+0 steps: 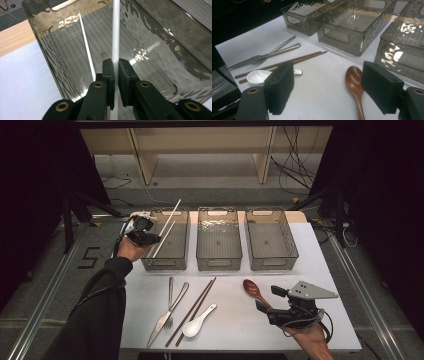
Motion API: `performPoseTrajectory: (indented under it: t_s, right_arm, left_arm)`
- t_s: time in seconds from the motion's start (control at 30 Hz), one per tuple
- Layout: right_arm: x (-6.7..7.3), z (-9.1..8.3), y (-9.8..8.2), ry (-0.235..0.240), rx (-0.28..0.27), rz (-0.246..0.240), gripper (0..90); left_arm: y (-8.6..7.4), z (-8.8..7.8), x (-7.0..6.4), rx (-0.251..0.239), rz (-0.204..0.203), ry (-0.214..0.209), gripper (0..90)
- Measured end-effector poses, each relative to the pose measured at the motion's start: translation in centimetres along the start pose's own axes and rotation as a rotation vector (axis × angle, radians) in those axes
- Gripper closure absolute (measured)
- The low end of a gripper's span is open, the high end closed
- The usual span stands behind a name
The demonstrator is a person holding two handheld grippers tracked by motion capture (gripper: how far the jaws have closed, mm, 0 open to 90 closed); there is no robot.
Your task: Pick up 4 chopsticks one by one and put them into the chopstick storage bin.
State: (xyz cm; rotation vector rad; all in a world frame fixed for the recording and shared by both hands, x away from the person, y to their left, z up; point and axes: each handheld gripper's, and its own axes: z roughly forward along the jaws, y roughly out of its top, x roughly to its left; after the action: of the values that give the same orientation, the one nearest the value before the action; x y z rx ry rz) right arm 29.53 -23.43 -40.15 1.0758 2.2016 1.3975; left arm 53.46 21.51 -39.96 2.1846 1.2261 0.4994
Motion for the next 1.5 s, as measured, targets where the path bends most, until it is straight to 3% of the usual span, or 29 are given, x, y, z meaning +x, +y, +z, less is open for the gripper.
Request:
performPoseTrajectory:
  t_s: [0.1,0.3,0.43,0.57,0.77,1.03,1.33,1.5]
  right_arm:
    - [0.0,0.0,0.0,0.000,0.001,0.000,27.6]
    - [0.0,0.0,0.0,-0.001,-0.001,0.002,27.6]
    - [0.0,-0.1,0.0,-0.002,-0.001,0.002,27.6]
    - [0.0,-0.1,0.0,-0.004,-0.003,0.004,27.6]
    - [0.0,-0.1,0.0,-0.004,-0.001,0.000,27.6]
    - [0.1,-0.1,0.0,-0.006,-0.001,0.000,27.6]
    - [0.2,-0.1,0.0,-0.005,-0.002,-0.004,27.6]
    - [0.2,-0.1,0.1,-0.009,-0.001,-0.005,27.6]
  left_arm:
    - [-0.1,0.2,0.0,0.005,0.002,0.009,82.8]
    - [-0.3,-0.2,0.1,-0.008,-0.033,0.008,80.2]
    - [-0.3,-1.2,0.0,-0.012,-0.075,-0.037,72.3]
    - [-0.7,-2.9,-0.9,-0.003,-0.085,-0.084,60.7]
    - [-1.7,-5.2,-2.5,0.009,-0.090,-0.112,47.4]
    - [-3.2,-6.2,-4.2,0.009,-0.110,-0.178,34.3]
    - [-4.3,-7.8,-6.5,-0.025,-0.082,-0.190,25.2]
    - [-5.2,-7.9,-7.8,-0.011,-0.065,-0.196,21.9]
